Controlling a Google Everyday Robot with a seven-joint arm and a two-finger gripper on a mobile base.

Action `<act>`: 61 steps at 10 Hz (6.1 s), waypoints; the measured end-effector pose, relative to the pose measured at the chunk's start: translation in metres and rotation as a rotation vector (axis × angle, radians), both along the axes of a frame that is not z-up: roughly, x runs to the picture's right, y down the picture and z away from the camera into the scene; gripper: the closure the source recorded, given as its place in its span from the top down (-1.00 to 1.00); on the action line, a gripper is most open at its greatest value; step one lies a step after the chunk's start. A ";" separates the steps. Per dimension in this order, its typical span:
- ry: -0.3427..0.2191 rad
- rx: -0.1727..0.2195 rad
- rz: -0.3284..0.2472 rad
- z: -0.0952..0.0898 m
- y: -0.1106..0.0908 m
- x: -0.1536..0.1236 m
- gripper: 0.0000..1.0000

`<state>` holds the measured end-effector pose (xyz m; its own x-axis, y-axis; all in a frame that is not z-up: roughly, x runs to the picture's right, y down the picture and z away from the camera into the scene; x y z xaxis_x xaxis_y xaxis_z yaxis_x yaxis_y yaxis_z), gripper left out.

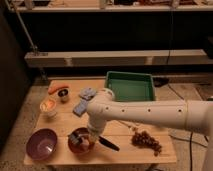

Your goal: Wipe red bowl with brush

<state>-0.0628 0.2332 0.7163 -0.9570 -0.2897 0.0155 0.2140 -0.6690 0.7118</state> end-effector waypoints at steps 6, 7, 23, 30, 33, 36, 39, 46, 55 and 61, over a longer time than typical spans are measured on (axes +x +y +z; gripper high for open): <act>0.024 -0.013 -0.004 -0.011 0.014 0.032 -1.00; 0.035 -0.013 -0.002 -0.010 0.014 0.038 -1.00; 0.014 0.024 -0.023 0.004 -0.009 -0.002 -1.00; -0.003 0.024 -0.055 -0.024 0.014 0.011 -1.00; 0.039 0.019 -0.036 -0.024 0.017 0.039 -1.00; 0.079 0.022 -0.021 -0.014 0.008 0.054 -1.00; 0.106 0.026 -0.007 0.001 -0.010 0.057 -1.00; 0.056 0.033 -0.025 0.014 -0.025 0.008 -1.00; 0.037 0.009 -0.075 -0.018 0.013 0.024 -1.00; 0.111 -0.002 -0.001 0.001 -0.004 0.057 -1.00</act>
<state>-0.0060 0.2294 0.7172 -0.9496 -0.2885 0.1223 0.2912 -0.6680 0.6849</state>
